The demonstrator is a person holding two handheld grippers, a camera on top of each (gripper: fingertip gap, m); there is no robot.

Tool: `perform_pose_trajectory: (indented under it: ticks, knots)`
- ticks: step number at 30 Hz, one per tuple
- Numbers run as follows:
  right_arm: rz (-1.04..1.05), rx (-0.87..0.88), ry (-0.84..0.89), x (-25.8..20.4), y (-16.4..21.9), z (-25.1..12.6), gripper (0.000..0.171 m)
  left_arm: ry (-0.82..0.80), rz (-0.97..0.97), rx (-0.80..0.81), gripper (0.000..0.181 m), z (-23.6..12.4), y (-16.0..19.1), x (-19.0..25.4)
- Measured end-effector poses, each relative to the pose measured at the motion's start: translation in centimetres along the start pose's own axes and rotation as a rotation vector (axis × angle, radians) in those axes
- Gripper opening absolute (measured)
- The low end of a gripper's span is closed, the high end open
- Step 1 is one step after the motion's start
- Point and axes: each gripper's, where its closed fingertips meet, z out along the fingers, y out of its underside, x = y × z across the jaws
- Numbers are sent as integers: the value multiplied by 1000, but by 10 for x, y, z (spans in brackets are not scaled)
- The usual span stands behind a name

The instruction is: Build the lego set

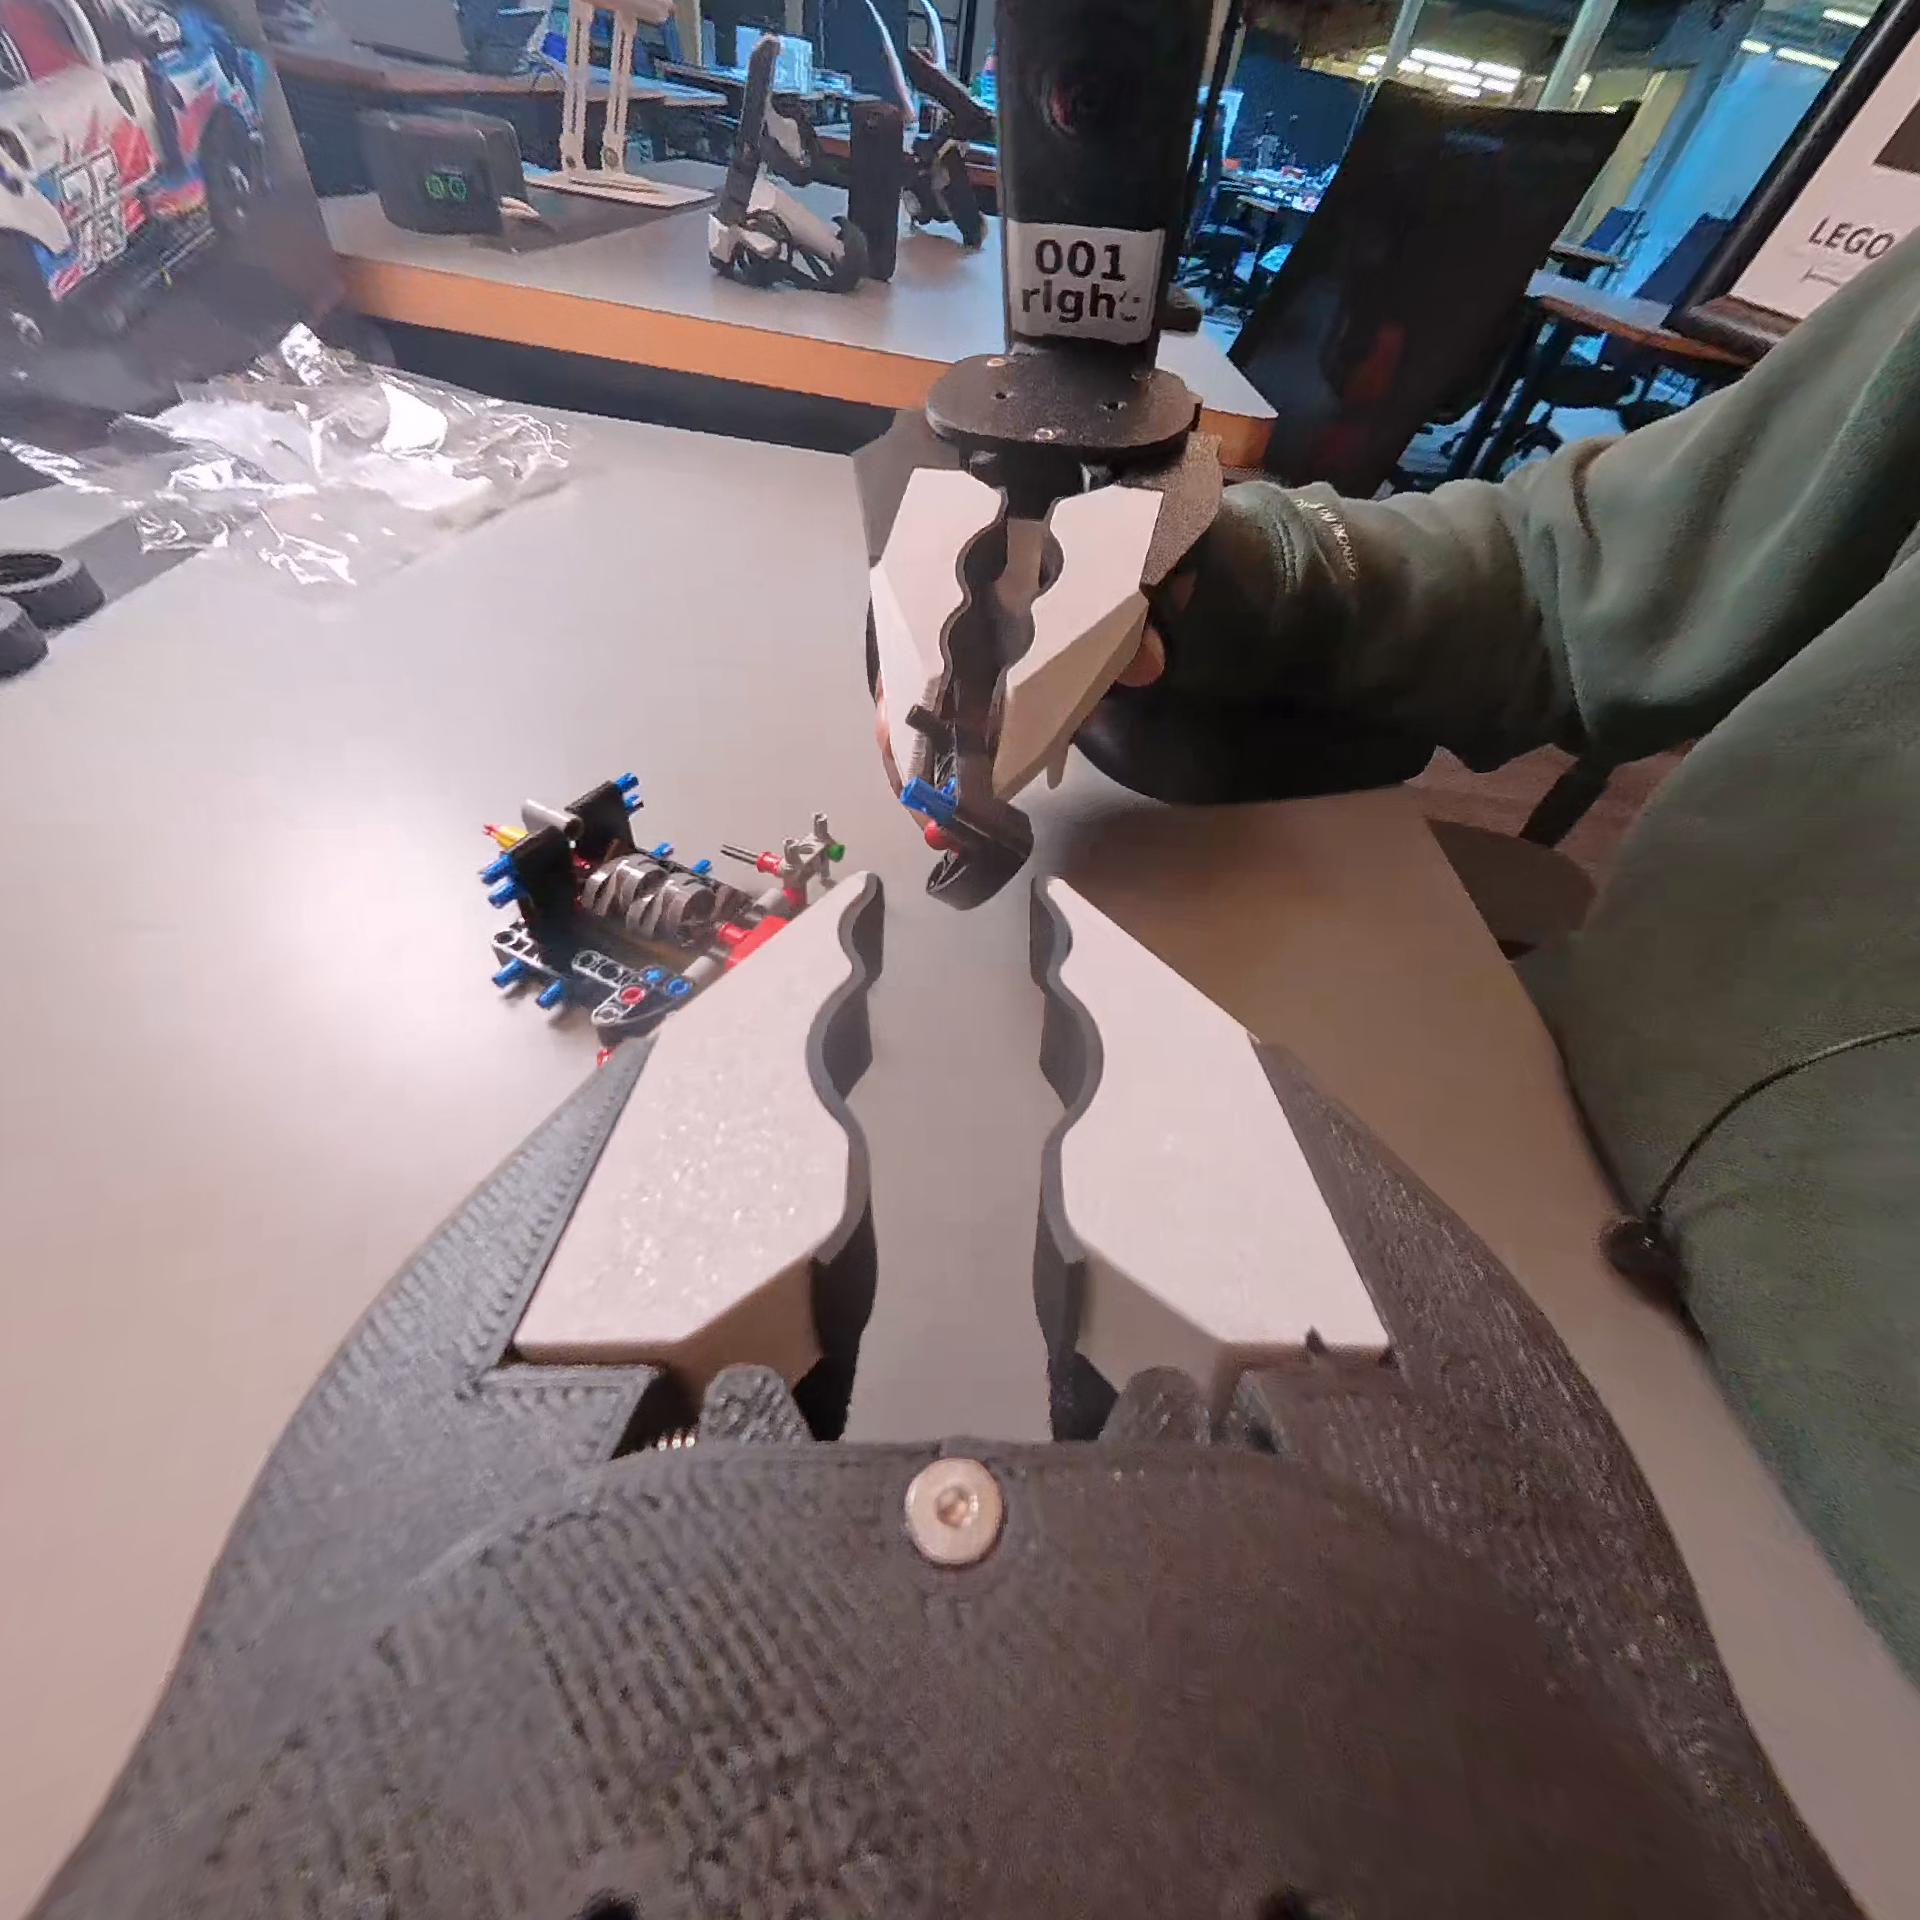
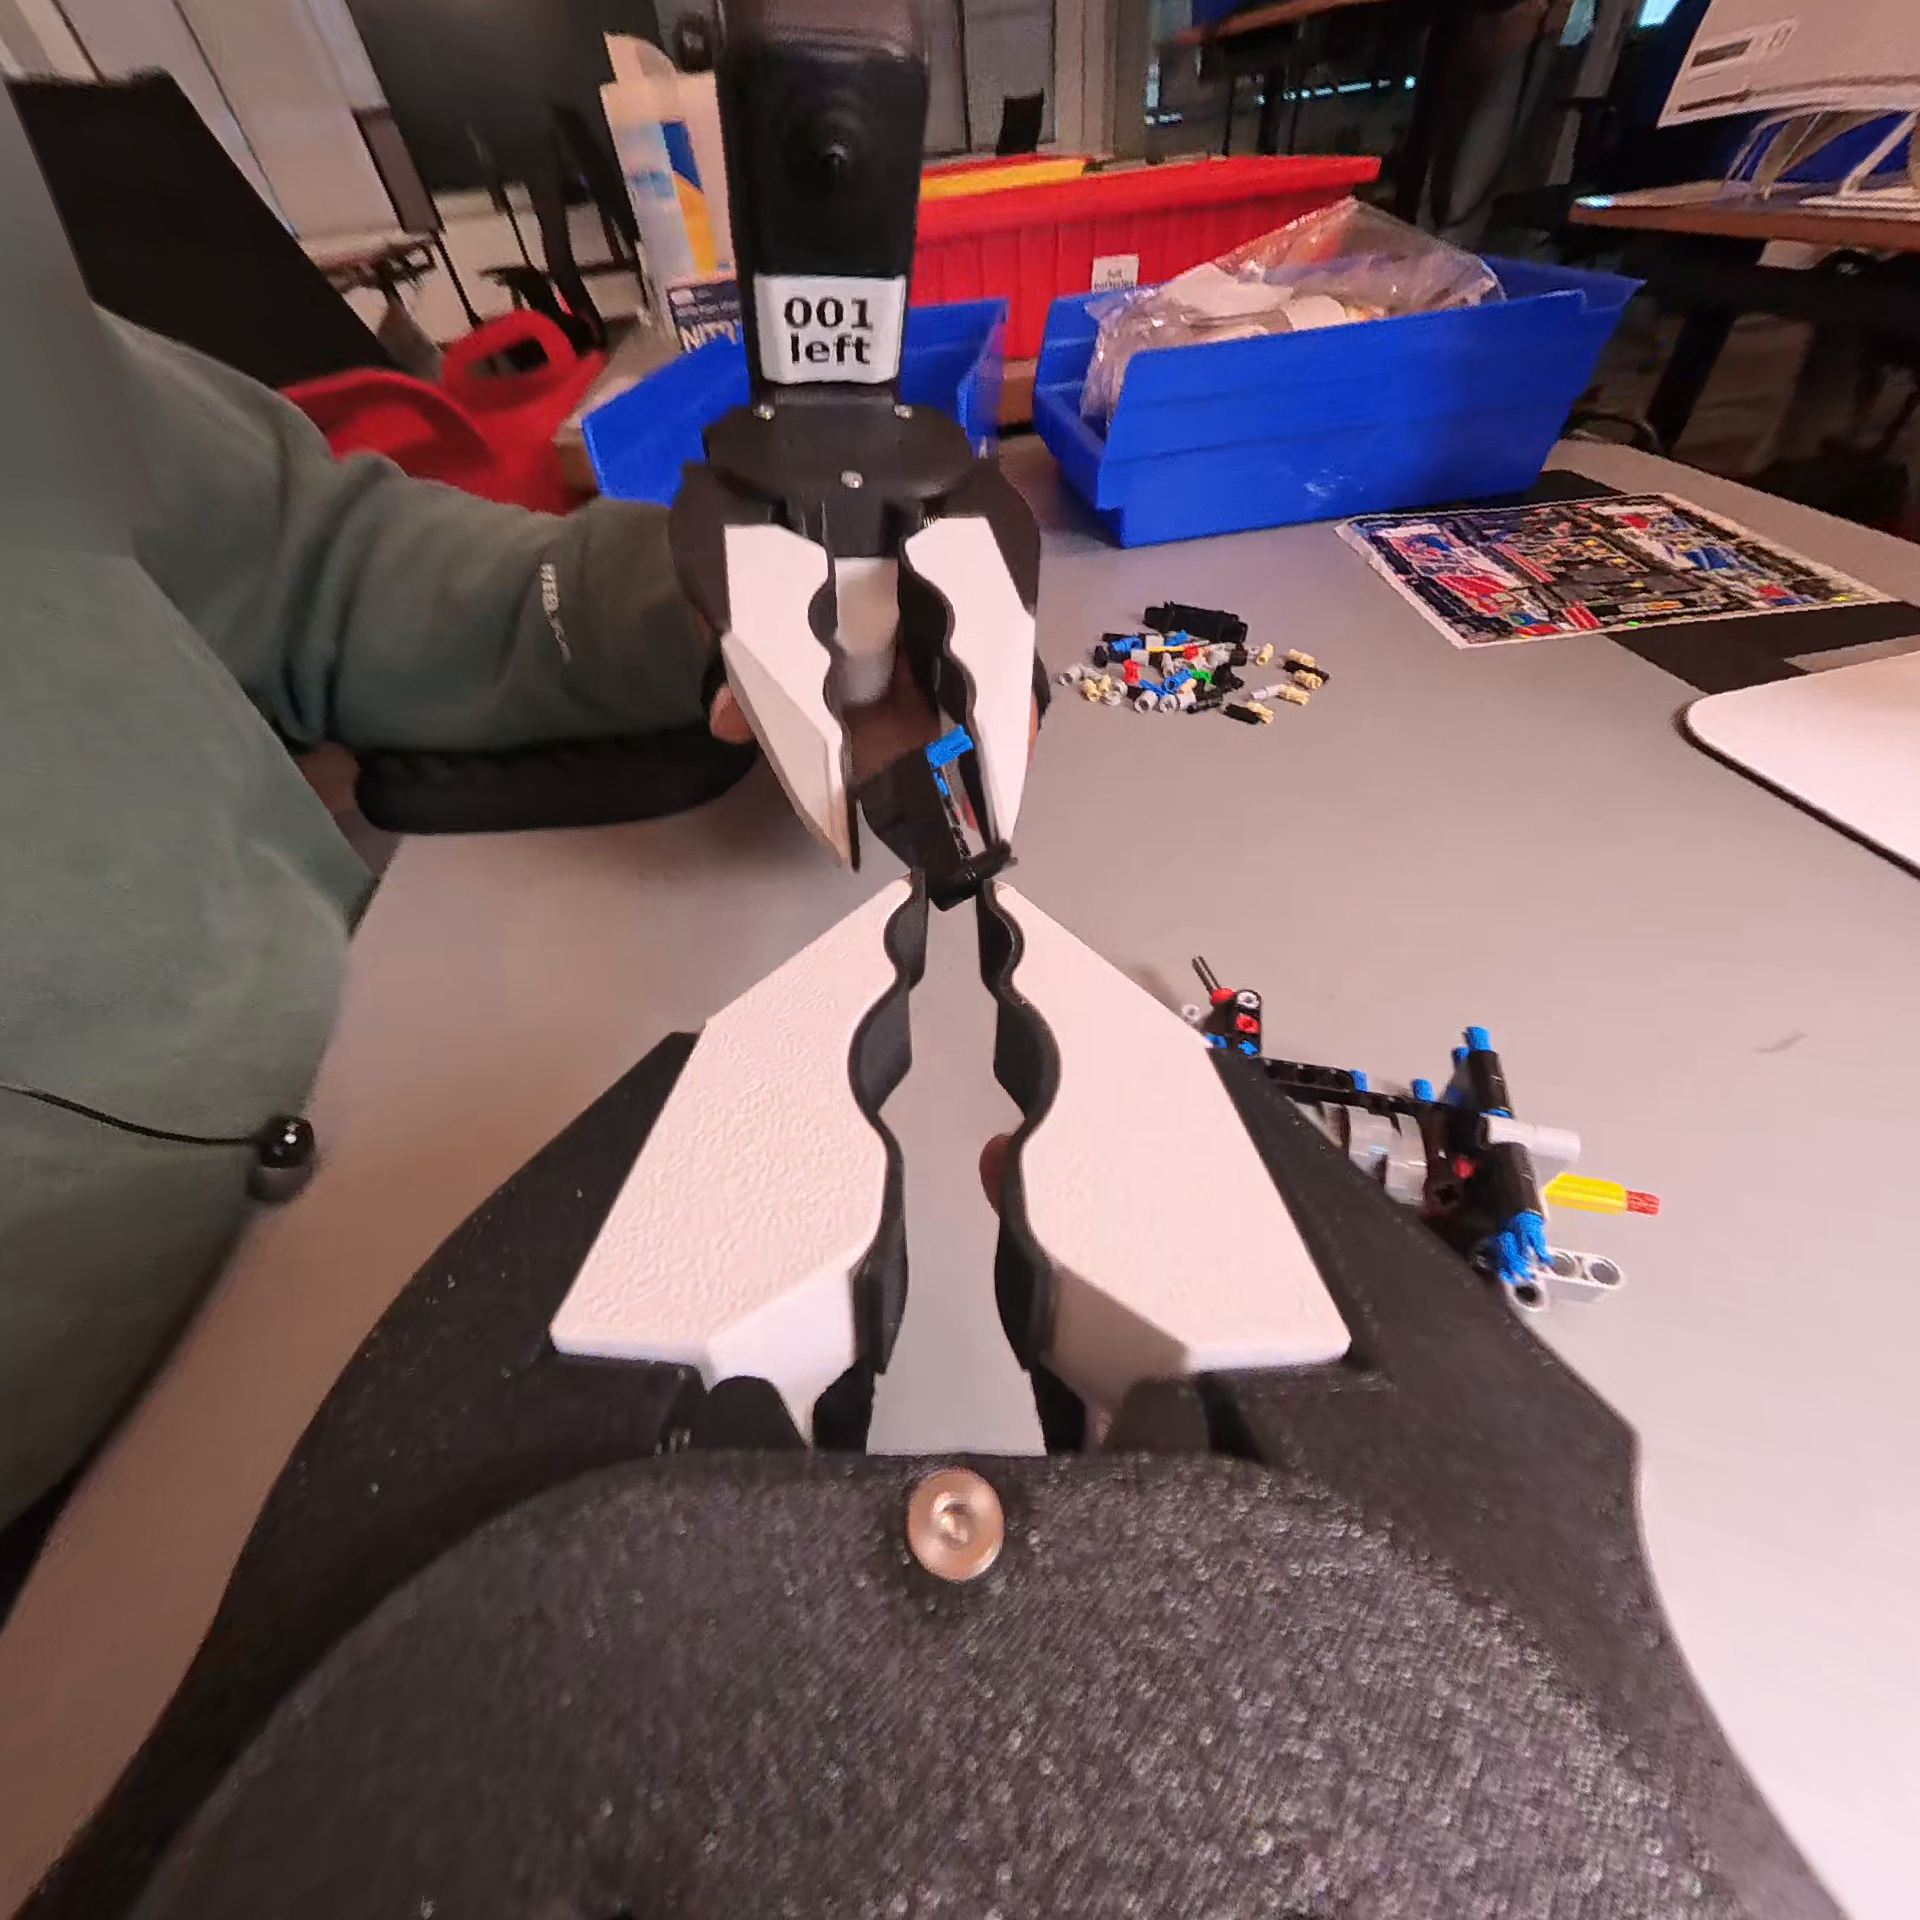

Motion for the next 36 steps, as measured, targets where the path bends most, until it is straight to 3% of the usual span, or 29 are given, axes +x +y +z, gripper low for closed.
perform_pose_trajectory:
  ticks: [4, 7, 14, 23, 30, 36]
  knots:
    - [56, 23, -22, -1, -3, 0, 7, -1, 20, 10, 12, 5, -3, 5]
    - [29, 12, 36, 7, -1, 1, 6, -6, -70, 22, 6, 5, -4, 1]
    - [-396, -51, 281, 21, -8, -3, 24, 66, -511, 101, 5, 7, -5, -11]
    - [-682, -172, 331, 11, 2, 9, 37, 196, -832, 191, 5, 18, -6, -7]
    - [-675, -214, 297, 8, 11, 11, 22, 253, -879, 157, 5, 27, -2, 4]
    - [-523, -136, 128, -9, 9, 6, 23, 415, -792, 119, 39, 19, -14, 32]
